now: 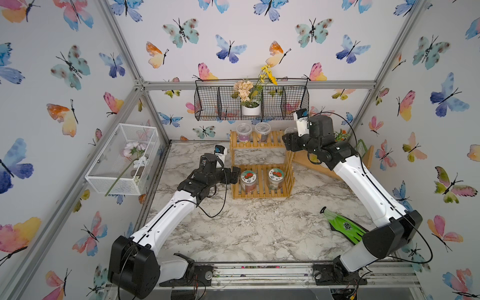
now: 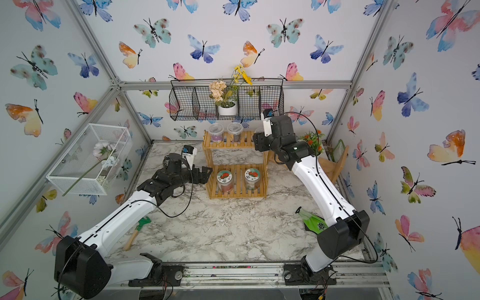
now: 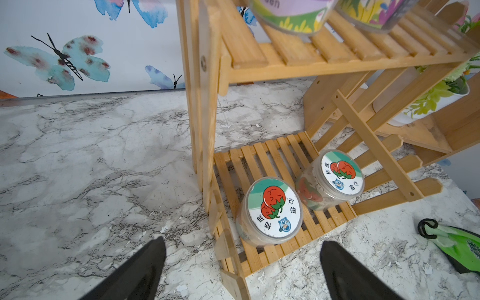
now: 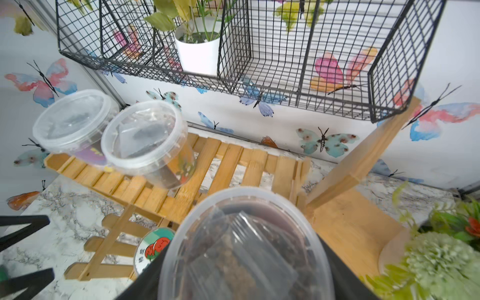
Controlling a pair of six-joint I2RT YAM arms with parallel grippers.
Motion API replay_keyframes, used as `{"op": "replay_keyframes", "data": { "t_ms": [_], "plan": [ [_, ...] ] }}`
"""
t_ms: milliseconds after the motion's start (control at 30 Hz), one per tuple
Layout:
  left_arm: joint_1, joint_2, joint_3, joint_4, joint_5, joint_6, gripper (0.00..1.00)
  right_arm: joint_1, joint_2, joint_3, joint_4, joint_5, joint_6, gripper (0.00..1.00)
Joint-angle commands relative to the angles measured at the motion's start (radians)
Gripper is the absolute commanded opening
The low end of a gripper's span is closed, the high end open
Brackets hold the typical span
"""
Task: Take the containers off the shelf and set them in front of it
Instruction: 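Pick up a container from the shelf.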
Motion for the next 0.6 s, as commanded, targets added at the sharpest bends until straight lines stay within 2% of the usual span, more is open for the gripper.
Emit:
{"op": "replay_keyframes", "data": {
  "t_ms": [0,267,567],
  "plan": [
    [0.004,-0.028,-0.015,0.004,0.04,0.02,0.99,0.014,-0.084,-0.088,0.03,-0.04,0.01,0.6],
    [0.006,-0.037,-0.023,0.004,0.043,0.024,0.99,0.051,-0.259,-0.312,0.051,-0.066,0.004,0.59],
    [0.005,-0.03,-0.027,0.006,0.043,0.024,0.99,0.141,-0.406,-0.529,0.078,-0.021,0.033,0.6]
  ]
}}
